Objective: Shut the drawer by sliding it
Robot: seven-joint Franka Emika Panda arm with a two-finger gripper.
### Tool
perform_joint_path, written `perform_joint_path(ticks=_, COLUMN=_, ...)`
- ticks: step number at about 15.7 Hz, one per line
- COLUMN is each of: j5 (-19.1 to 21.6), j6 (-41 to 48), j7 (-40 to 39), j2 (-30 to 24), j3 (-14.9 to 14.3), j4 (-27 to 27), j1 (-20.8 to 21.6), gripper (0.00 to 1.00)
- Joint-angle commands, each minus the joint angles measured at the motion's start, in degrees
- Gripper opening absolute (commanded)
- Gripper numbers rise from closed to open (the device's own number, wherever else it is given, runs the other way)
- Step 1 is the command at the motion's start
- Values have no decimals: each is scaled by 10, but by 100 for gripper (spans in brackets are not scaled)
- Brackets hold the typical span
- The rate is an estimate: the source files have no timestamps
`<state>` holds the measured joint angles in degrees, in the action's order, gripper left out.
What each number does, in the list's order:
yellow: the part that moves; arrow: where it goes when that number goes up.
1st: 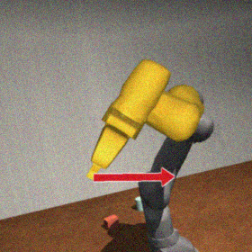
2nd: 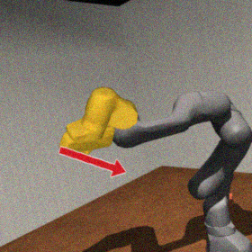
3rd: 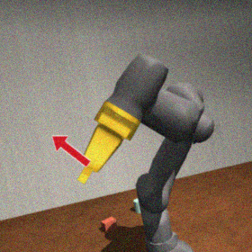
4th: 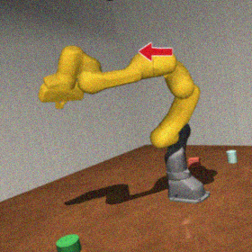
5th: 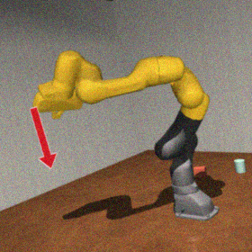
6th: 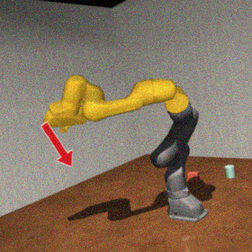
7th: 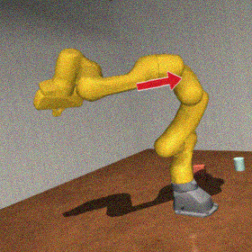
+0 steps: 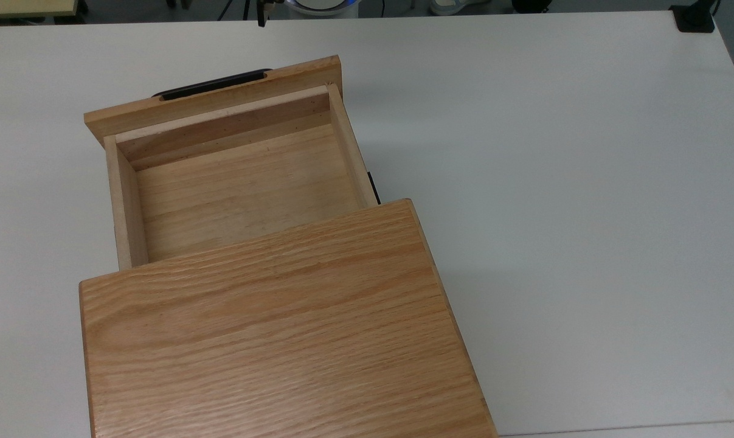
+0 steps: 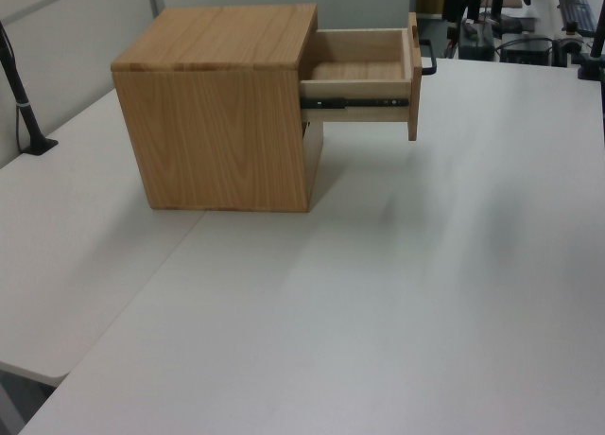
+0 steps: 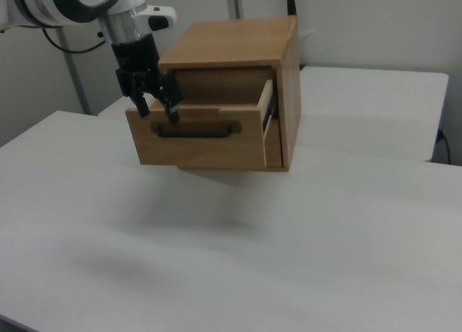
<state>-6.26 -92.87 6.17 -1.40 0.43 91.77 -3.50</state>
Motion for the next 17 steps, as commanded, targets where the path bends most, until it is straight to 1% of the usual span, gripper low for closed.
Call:
perform_joint_path(ticks=1, j5=-10, j6=-12, j7=-9, j2=-7, j3=-5, j4=14, j1=7, gripper=100)
perform_joint_path(ticks=17, j5=-6, j6=-10, j7=-9, j2=-8, j3=-5, j4=10, j1=5, gripper=100)
